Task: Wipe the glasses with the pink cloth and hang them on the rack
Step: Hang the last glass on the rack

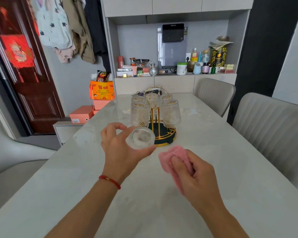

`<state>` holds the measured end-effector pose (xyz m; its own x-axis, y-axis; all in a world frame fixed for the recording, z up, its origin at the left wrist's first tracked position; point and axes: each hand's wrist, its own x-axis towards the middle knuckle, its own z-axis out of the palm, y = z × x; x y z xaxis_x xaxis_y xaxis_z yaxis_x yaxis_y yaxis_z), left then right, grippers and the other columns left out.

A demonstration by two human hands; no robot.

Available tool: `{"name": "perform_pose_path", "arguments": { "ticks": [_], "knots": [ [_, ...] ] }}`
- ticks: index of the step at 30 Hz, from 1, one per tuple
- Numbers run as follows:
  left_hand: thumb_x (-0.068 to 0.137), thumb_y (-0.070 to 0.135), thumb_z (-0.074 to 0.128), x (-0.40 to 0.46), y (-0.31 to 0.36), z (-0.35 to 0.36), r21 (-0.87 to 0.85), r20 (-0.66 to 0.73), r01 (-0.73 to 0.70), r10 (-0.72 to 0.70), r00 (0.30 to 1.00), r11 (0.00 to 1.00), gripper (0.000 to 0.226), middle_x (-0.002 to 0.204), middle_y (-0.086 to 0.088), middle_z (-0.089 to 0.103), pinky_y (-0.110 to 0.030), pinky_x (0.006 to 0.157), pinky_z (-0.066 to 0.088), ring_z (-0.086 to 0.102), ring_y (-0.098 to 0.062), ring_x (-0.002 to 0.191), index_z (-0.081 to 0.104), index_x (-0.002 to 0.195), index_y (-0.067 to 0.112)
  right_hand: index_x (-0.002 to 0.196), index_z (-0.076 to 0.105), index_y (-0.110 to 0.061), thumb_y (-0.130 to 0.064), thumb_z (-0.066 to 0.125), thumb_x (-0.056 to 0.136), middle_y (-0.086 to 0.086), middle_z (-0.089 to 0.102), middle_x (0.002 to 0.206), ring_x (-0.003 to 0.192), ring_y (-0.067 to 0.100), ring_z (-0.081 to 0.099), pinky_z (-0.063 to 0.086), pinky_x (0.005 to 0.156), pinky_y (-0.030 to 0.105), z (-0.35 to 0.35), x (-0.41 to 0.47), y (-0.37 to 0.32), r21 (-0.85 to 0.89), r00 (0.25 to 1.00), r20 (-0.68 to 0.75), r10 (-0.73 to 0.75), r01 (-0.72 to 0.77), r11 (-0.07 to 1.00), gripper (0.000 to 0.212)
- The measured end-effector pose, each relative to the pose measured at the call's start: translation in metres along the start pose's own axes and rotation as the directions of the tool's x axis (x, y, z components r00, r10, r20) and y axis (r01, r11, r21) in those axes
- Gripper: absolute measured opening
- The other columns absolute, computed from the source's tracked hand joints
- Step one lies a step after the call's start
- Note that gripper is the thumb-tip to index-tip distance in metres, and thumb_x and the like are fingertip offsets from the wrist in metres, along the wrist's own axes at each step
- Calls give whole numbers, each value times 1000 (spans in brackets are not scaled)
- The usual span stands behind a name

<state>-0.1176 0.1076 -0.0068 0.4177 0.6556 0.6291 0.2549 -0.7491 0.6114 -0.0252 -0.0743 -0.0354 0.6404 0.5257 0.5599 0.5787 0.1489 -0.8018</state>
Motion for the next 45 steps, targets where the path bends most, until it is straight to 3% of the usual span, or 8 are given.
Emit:
{"name": "perform_pose_path", "arguments": {
  "ticks": [7, 11, 23, 34, 38, 41, 42, 45],
  "knots": [
    [59, 60, 93, 103, 46, 14, -235, 18, 87, -85, 996, 968, 82, 125, 6, 41, -32, 109, 38, 37, -14, 127, 65, 129, 28, 76, 65, -10, -32, 59, 99, 9, 59, 67, 60, 11, 50, 43, 61, 31, 0, 16, 30, 116, 919, -132, 372, -358, 926, 32],
    [36, 87, 82, 139, 52, 29, -224, 57, 166, -157, 986, 960, 108, 136, 2, 56, -46, 112, 45, 45, -19, 134, 71, 125, 27, 73, 66, -17, -34, 58, 99, 6, 63, 69, 62, 11, 54, 45, 61, 29, 1, 15, 34, 103, 908, -134, 398, -386, 917, 32],
    [54, 88, 75, 154, 38, 69, 113, 115, 176, -189, 975, 978, 100, 135, -2, 50, -57, 112, 38, 36, -26, 135, 71, 127, 20, 80, 72, -22, -34, 61, 98, -8, 66, 68, 61, -2, 57, 43, 55, 9, -1, 16, 34, 153, 893, -139, 428, -408, 900, 25],
    [80, 77, 62, 123, 19, 81, 449, 150, -153, 95, 984, 880, 72, 140, -10, 47, -51, 114, 29, 33, -30, 138, 72, 127, 23, 87, 69, -23, -46, 49, 101, -3, 70, 84, 81, 12, 65, 51, 70, 31, -10, 23, 44, -27, 839, -173, 516, -527, 849, 33],
    [87, 60, 55, 56, 32, 60, 185, 204, -282, 244, 948, 942, 62, 133, -9, 56, -41, 110, 36, 46, -28, 130, 67, 132, 19, 91, 76, -12, -37, 54, 102, 10, 77, 94, 90, 25, 73, 55, 90, 40, -13, 30, 37, 533, 740, 67, 669, -593, 603, 35],
    [98, 45, 64, -10, 46, 32, -131, 671, 217, -74, 738, 967, 42, 106, 1, 74, -32, 87, 55, 69, -16, 98, 63, 131, 19, 104, 76, -3, -42, 51, 102, 24, 72, 117, 113, 34, 69, 48, 104, 51, -14, 28, 29, 751, 764, 360, 536, -578, 319, 46],
    [98, 38, 66, -20, 43, 27, -186, 723, 300, -77, 687, 936, 32, 96, -2, 77, -39, 82, 59, 73, -17, 88, 67, 122, 17, 109, 74, -2, -42, 51, 101, 27, 70, 120, 115, 37, 68, 48, 103, 54, -13, 27, 27, 743, 774, 412, 482, -591, 314, 47],
    [93, 37, 72, -30, 24, 8, -238, 576, 214, -39, 816, 947, 23, 89, -8, 77, -52, 79, 61, 74, -24, 83, 70, 102, 16, 128, 61, -2, -40, 68, 94, 27, 69, 120, 114, 43, 67, 54, 97, 57, -4, 17, 26, 580, 808, 433, 400, -589, 563, 51]
  ]
}}
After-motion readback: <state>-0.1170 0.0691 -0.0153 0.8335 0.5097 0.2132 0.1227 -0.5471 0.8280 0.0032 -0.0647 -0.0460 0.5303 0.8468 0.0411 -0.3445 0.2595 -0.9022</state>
